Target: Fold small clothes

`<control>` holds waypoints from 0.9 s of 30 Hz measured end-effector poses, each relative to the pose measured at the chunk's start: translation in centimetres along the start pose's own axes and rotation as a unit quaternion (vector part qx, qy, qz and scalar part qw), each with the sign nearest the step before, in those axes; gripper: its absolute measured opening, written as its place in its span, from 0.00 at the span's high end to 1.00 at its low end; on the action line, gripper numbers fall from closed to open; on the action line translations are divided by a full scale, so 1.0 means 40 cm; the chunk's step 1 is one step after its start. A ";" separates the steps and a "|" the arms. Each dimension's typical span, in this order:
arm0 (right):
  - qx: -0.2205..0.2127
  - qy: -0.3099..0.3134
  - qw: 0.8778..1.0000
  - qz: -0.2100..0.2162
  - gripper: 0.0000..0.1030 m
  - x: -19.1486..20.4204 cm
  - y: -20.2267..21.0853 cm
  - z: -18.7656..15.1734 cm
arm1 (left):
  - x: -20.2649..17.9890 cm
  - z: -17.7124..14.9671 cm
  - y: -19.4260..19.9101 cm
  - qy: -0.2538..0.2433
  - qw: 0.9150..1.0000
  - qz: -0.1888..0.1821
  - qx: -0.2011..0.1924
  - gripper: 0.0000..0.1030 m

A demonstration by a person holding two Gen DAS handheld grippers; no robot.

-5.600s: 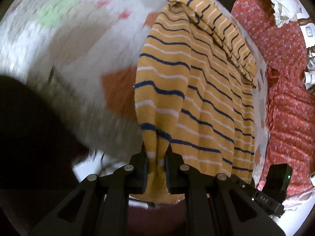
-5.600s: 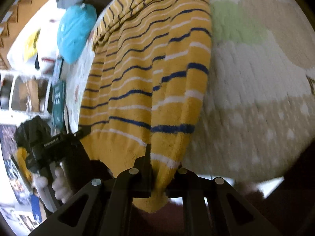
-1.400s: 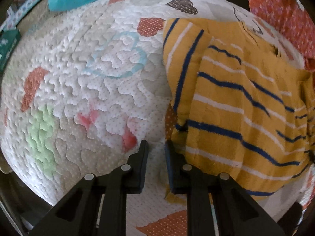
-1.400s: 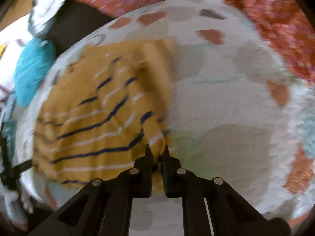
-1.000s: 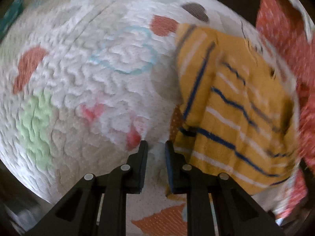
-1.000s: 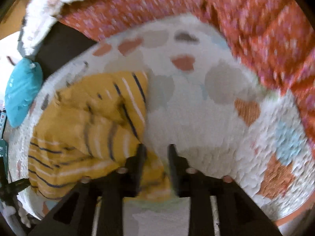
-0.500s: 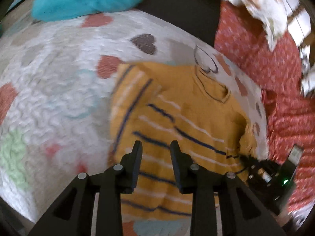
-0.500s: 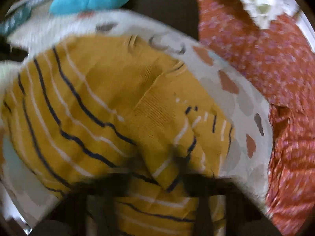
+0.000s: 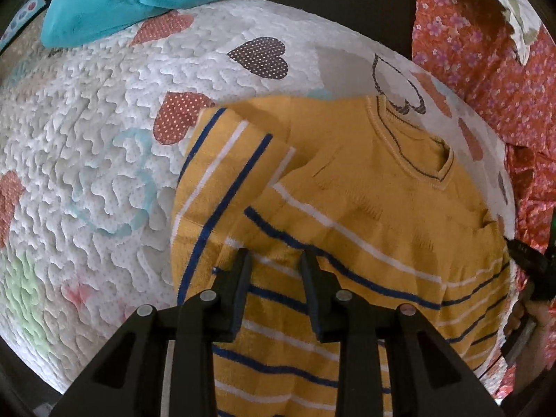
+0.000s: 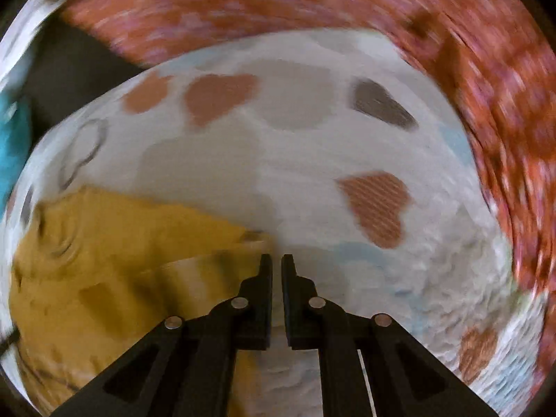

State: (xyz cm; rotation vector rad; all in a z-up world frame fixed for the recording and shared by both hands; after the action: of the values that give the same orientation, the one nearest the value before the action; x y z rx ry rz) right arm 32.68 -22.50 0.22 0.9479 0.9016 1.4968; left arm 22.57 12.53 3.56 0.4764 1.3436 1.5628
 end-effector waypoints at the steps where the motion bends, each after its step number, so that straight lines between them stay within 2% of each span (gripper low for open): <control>1: -0.002 -0.022 1.000 0.005 0.94 -0.023 0.009 0.000 | 0.005 0.002 0.005 0.006 1.000 -0.009 0.001 0.72; 3: -0.024 -0.048 0.998 0.018 0.93 -0.049 0.057 -0.003 | 0.019 0.006 0.022 0.026 0.999 -0.037 0.000 0.72; 5: -0.050 -0.035 0.998 0.023 0.93 -0.035 0.116 -0.003 | 0.044 0.009 0.048 0.055 0.996 -0.064 -0.008 0.72; 6: -0.061 -0.021 0.997 0.031 0.93 -0.011 0.152 -0.005 | 0.064 0.014 0.066 0.068 0.996 -0.063 -0.019 0.72; 9: -0.068 0.013 0.995 0.076 0.93 0.085 0.224 -0.022 | 0.141 0.019 0.113 0.102 0.993 -0.023 -0.052 0.72; 11: -0.051 0.042 0.990 0.125 0.93 0.186 0.251 -0.060 | 0.188 0.014 0.128 0.130 0.990 -0.017 -0.057 0.72; 15: 0.017 0.111 0.971 0.210 0.93 0.433 0.238 -0.189 | 0.266 0.002 0.140 0.177 0.982 -0.040 -0.050 0.72; 18: 0.033 0.144 0.958 0.247 0.93 0.592 0.226 -0.263 | 0.307 -0.006 0.159 0.188 0.980 -0.036 -0.058 0.72; 21: 0.056 0.153 0.945 0.283 0.93 0.731 0.207 -0.301 | 0.349 -0.011 0.181 0.202 0.976 -0.047 -0.064 0.71; 23: 0.085 0.152 0.941 0.291 0.93 0.805 0.176 -0.325 | 0.367 -0.016 0.186 0.212 0.974 -0.054 -0.063 0.71; 25: 0.130 0.147 0.931 0.307 0.92 0.873 0.128 -0.354 | 0.382 -0.020 0.190 0.220 0.972 -0.060 -0.063 0.71; 27: 0.139 0.140 0.931 0.307 0.89 0.914 0.108 -0.364 | 0.389 -0.020 0.191 0.222 0.971 -0.060 -0.061 0.68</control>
State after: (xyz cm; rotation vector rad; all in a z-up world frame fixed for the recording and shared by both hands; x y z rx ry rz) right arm 14.50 12.63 1.77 1.3263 1.1021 2.1128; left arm 11.91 26.06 5.69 -0.0410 1.5625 1.6988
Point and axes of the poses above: each gripper's, at about its wrist camera, not at the fingertips, and y roughly against the way its jaws point, x to its left, z to its top, the point moved 5 cm from there along -y, roughly the way its jaws point, and after that the axes turned 3 degrees about -z, right-handed, at the moved point
